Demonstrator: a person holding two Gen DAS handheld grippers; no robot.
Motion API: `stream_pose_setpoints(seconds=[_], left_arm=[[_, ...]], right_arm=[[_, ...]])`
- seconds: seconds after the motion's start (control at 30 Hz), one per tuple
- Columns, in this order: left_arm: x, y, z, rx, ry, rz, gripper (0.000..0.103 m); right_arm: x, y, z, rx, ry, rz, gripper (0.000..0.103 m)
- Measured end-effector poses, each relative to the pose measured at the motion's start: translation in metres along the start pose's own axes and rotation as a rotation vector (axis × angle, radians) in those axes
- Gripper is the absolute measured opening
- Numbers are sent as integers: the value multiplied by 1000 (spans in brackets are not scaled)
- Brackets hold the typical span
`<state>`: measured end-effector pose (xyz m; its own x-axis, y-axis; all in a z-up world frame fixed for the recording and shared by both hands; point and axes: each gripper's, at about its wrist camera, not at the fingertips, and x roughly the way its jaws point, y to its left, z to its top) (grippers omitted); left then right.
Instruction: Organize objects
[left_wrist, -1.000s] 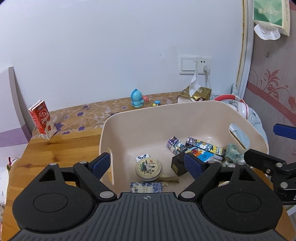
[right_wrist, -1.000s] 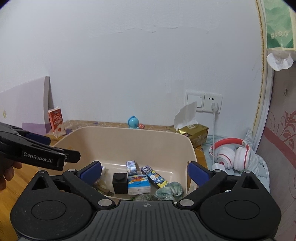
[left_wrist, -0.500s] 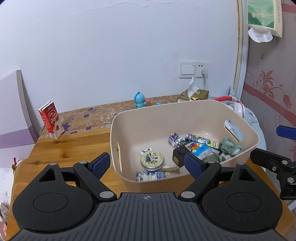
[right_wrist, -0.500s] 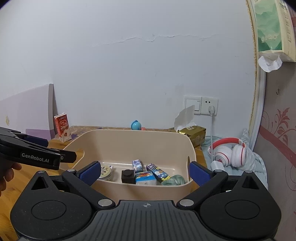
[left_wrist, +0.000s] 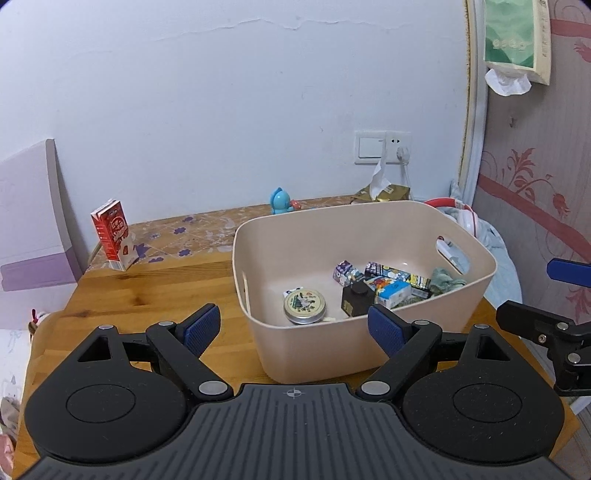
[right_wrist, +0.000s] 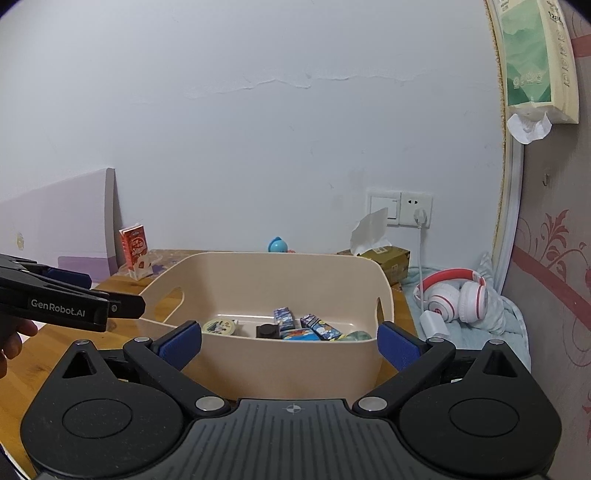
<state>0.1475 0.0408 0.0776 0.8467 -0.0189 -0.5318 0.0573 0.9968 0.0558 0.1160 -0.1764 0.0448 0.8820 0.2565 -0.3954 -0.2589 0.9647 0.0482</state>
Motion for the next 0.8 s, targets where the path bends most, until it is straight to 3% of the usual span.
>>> stream_pose_setpoints(seconds=[0.8], left_arm=[[-68, 6, -47, -18, 4, -21, 88]], right_arm=[[-58, 37, -20, -51, -18, 33, 103]])
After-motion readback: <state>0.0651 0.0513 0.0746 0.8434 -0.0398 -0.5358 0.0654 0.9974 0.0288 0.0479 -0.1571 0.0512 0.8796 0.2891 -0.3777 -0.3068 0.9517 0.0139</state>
